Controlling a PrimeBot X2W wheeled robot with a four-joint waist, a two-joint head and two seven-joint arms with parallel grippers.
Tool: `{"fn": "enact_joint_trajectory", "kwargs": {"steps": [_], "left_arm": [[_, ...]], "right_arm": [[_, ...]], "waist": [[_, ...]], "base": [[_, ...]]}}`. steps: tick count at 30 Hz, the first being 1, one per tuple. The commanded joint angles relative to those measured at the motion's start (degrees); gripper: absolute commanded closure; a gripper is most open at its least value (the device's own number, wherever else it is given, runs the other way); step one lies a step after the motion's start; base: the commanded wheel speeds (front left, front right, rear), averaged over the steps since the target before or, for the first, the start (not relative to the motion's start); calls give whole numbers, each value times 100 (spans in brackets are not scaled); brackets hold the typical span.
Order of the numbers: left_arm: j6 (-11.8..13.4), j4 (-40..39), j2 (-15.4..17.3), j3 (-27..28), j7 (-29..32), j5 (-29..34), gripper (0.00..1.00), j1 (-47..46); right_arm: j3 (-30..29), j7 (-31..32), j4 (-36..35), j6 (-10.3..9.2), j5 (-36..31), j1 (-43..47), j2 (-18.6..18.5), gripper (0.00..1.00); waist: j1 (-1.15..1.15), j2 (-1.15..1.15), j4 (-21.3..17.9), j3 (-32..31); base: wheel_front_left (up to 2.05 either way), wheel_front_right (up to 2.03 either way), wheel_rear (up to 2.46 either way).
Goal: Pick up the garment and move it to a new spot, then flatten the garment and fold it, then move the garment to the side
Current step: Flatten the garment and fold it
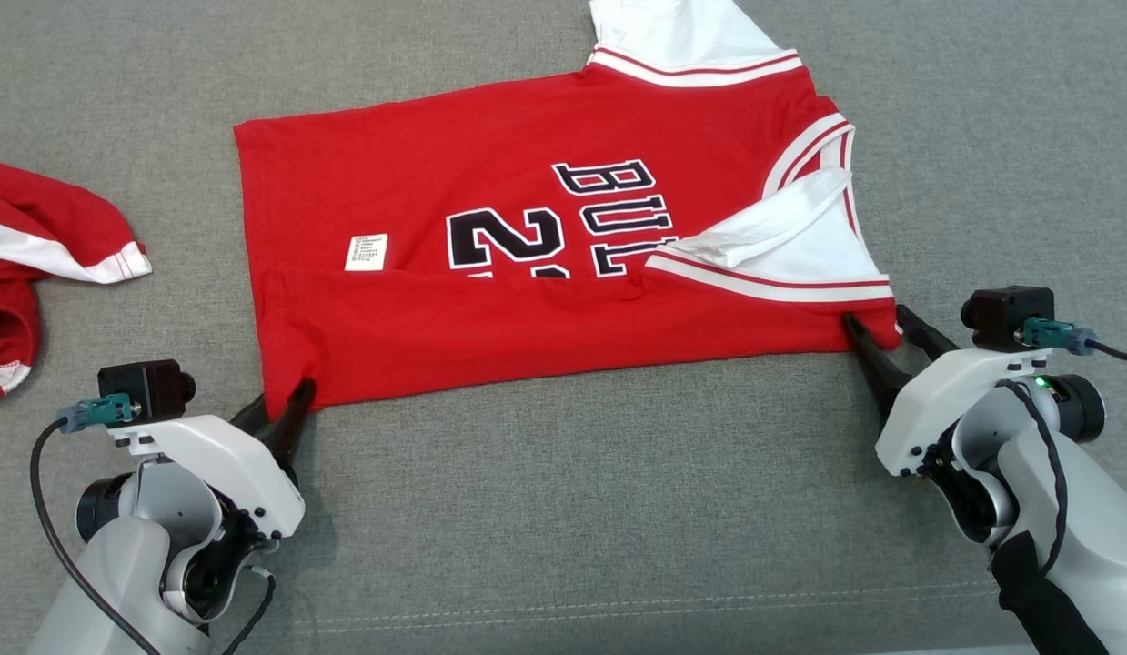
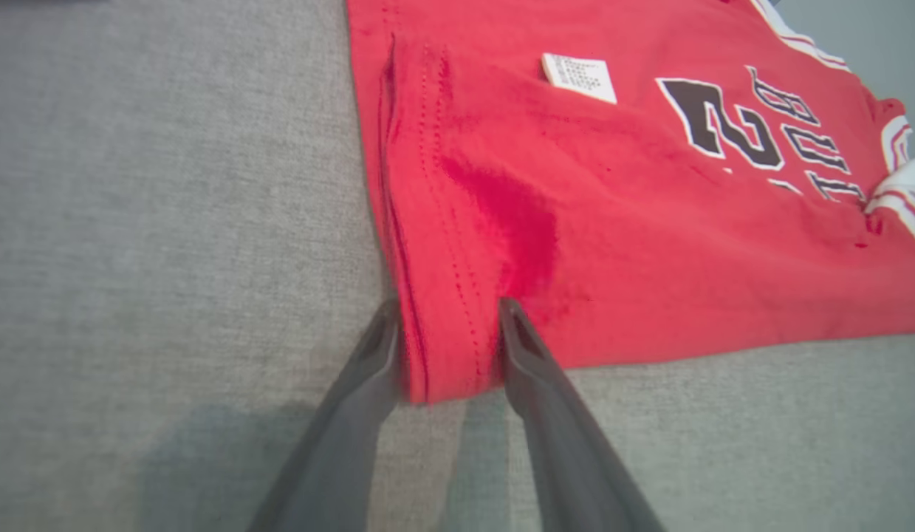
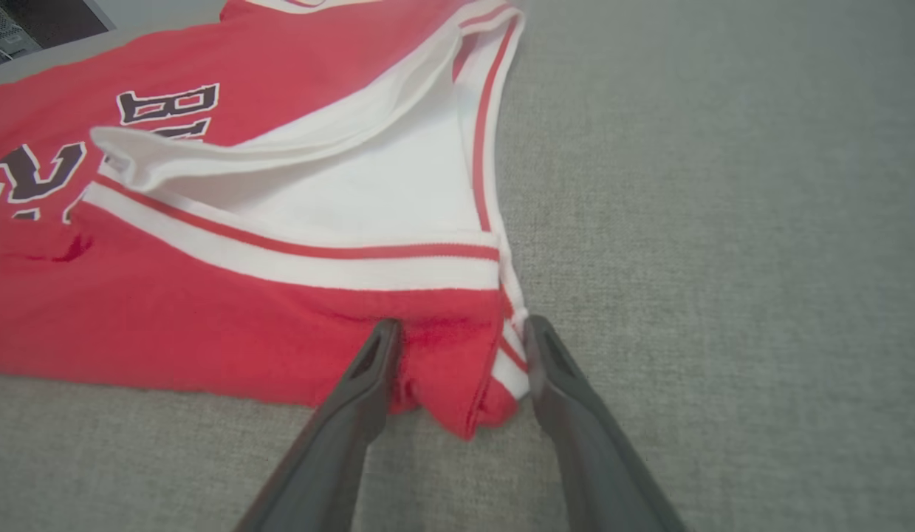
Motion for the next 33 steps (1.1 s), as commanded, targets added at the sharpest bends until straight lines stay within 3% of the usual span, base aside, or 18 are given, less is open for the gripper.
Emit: {"fn": "enact_joint_trajectory", "kwargs": {"steps": [1,8,12,23,28,33], "left_arm": [[-62,-19,90,61,170,-74,100,-11],[-135,-338,210,18,515,-247,100,166],[-41,-773,335,68,664,-308,100,394],[214,-1887,800,327,1052,-488,100,1116],[354,-2233,898,429,1179,-580,100,1393],[541,-2574,926,501,1281,-664,100,1758]], "right_arm": [[135,45,-6,24,68,26,-25,100],[208,143,-108,24,439,115,-171,100],[186,247,-383,24,684,336,-300,100],[-324,590,-1745,24,952,1487,-635,100],[-848,876,-2537,24,756,2277,-551,100],[-1371,1252,-3333,24,391,3096,-124,100]], "waist": [[0,0,8,3],[0,0,69,-20],[0,0,108,-63],[0,0,173,-183],[0,0,114,-255],[0,0,-37,-275]], "base": [[0,0,0],[0,0,0],[0,0,0],[0,0,0],[0,0,0],[0,0,0]]}}
